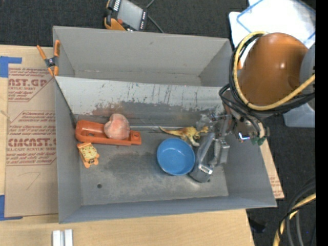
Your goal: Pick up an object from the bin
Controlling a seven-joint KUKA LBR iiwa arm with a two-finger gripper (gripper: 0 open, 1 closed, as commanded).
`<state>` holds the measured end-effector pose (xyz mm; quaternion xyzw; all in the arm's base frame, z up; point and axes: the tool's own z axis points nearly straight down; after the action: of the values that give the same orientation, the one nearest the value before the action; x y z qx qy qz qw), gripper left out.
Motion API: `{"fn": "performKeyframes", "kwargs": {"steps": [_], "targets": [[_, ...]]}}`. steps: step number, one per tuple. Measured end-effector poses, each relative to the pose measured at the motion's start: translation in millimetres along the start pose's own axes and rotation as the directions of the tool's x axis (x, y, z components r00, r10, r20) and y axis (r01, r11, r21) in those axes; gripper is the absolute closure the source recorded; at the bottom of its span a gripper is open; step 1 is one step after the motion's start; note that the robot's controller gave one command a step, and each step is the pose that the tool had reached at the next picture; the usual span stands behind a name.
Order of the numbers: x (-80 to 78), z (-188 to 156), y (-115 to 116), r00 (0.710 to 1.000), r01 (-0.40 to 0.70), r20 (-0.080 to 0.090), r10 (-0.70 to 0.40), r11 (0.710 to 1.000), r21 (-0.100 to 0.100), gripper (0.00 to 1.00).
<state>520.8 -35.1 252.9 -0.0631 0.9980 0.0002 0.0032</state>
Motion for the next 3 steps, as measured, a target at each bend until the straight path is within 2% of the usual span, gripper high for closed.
{"fn": "performKeyframes", "kwargs": {"steps": [1,2,3], "targets": [[-1.8,31,6,0.999,-0.036,0.001,0.036,0.999,-0.001,0.0],[4.0,73,16,1.0,-0.012,-0.006,0.012,1.0,-0.002,0.0],[20.9,88,20,0.997,-0.078,0.008,0.078,0.997,-0.001,0.0]]}}
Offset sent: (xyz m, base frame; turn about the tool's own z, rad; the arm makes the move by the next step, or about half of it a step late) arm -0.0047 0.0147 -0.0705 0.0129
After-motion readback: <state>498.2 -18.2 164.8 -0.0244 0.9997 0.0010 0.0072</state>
